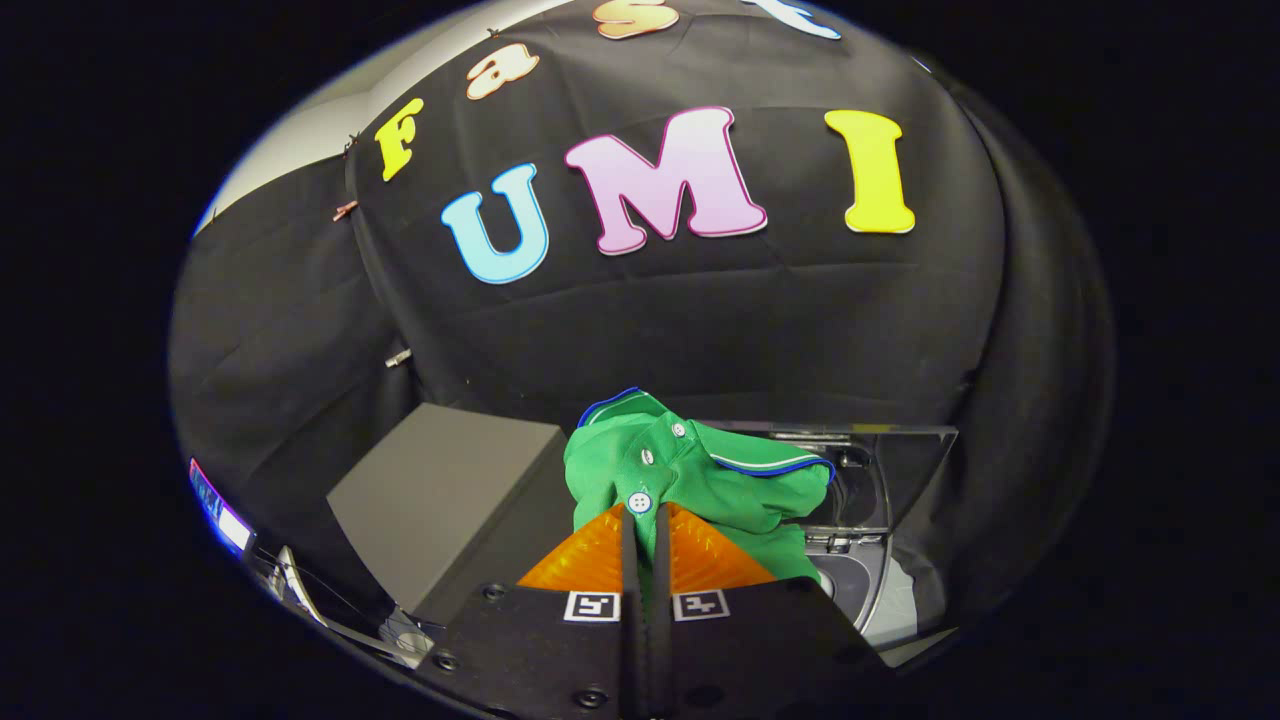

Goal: Put the clothes into the washing machine and then close the washing machine lid.

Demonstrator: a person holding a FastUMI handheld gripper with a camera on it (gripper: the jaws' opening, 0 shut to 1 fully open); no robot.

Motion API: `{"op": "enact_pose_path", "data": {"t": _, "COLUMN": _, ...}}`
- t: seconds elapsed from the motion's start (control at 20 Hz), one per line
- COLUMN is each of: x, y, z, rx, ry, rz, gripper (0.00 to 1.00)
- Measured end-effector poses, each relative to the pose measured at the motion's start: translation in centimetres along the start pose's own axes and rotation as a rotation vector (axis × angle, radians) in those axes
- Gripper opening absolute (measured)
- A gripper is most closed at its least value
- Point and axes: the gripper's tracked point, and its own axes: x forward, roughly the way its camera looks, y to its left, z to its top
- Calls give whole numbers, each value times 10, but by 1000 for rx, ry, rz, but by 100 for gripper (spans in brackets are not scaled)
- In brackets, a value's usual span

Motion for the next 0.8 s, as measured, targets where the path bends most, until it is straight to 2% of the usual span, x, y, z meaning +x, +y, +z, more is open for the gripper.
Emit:
{"op": "enact_pose_path", "data": {"t": 0.25, "x": 41, "y": -26, "z": -62, "rx": 19, "ry": 95, "rz": -24, "gripper": 5}}
{"op": "enact_pose_path", "data": {"t": 0.45, "x": 67, "y": -53, "z": -119, "rx": 29, "ry": 171, "rz": -97, "gripper": 5}}
{"op": "enact_pose_path", "data": {"t": 0.8, "x": 106, "y": -97, "z": -184, "rx": 57, "ry": 282, "rz": -229, "gripper": 5}}
